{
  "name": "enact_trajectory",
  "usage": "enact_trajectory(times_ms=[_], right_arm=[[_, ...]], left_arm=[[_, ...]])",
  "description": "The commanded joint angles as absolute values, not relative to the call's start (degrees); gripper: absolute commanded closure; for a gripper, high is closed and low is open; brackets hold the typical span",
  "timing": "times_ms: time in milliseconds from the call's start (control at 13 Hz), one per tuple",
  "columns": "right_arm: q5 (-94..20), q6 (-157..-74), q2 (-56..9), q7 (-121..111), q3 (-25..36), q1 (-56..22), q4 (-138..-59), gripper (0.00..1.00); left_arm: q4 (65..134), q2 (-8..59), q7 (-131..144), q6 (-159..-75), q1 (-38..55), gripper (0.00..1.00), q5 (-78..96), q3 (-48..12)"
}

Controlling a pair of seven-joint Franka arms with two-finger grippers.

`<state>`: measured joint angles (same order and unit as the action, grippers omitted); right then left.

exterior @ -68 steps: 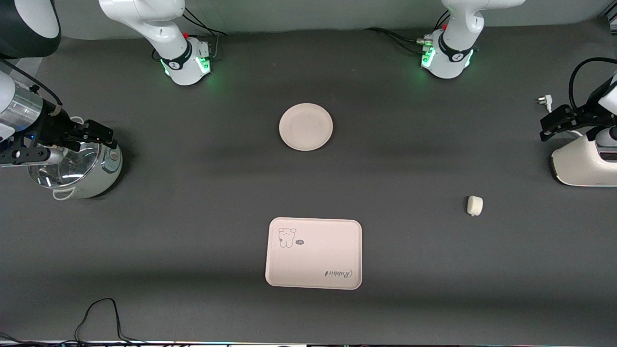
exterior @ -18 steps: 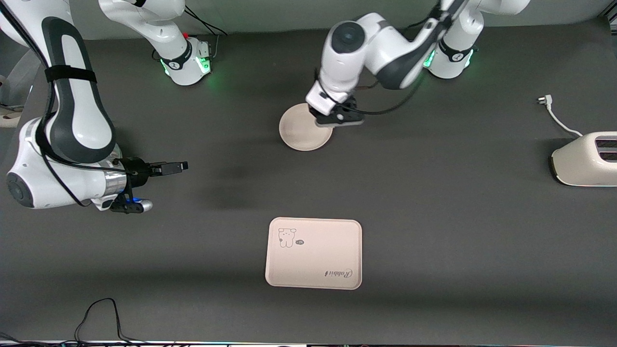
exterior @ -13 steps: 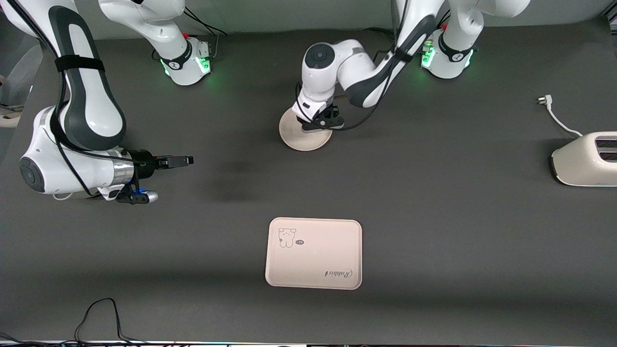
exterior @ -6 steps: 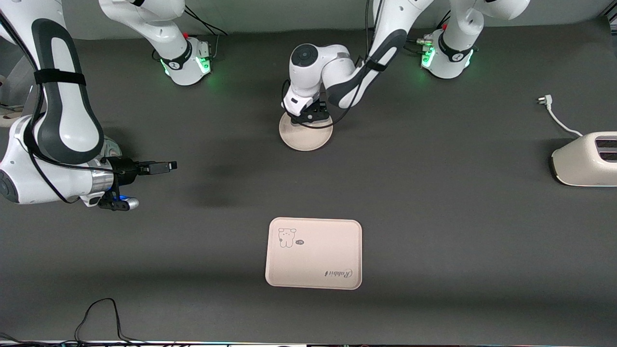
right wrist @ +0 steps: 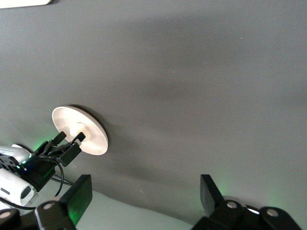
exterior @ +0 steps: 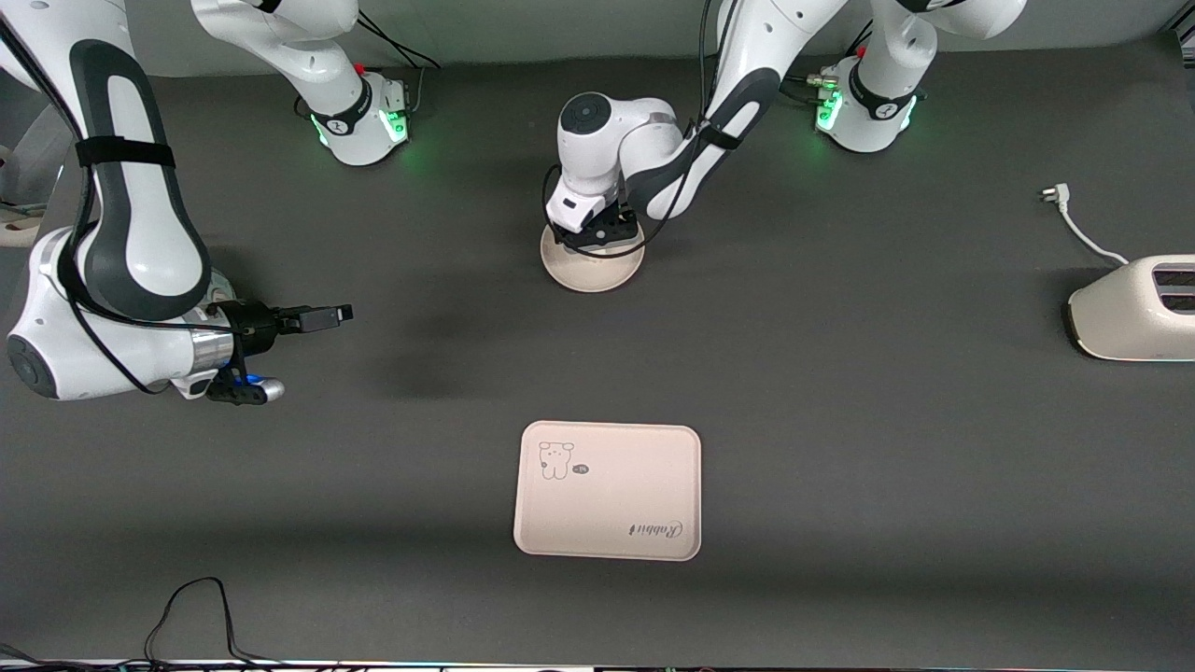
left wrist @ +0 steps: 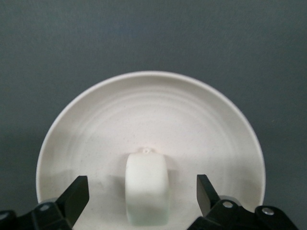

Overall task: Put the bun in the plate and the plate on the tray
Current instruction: 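Lower the bun onto the plate and open the left gripper, then raise the left gripper away while the right gripper reaches the plate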

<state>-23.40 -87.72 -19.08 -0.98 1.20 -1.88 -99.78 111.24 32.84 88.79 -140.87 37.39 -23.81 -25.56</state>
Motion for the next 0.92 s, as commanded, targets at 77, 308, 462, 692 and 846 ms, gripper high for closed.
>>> enact_trajectory(times_ms=[77,308,462,692,846], right_arm=[[-24.6,-89.1,-16.7,0.8,1.8,-3.8,-103.6,0.0],[-27.8,-97.2,-9.7,0.7,1.8,-7.1,-114.9,0.0],[-28.0,-101.2,-5.1,0.8,1.8,-11.7,-121.4,0.0],[-35.9,-109.0,-1.9,-0.4,1.8,-16.9,-131.3,0.0],[-40.0,-114.8,-2.2,-0.6,1.8,-21.0,-134.7,0.0]], left_arm=[[102.7,30.2,81.7,-125.7,35.3,0.0,-23.8,-25.8],[95.4,26.7,66.3,-113.6,30.5,0.0,-17.3,-25.9],[93.4,24.5,55.2,-109.6,25.1,0.0,-15.0,-26.0],[92.8,20.7,41.5,-105.2,17.3,0.0,-11.5,-25.9],[91.2,18.6,31.5,-101.9,11.3,0.0,-11.0,-25.8]])
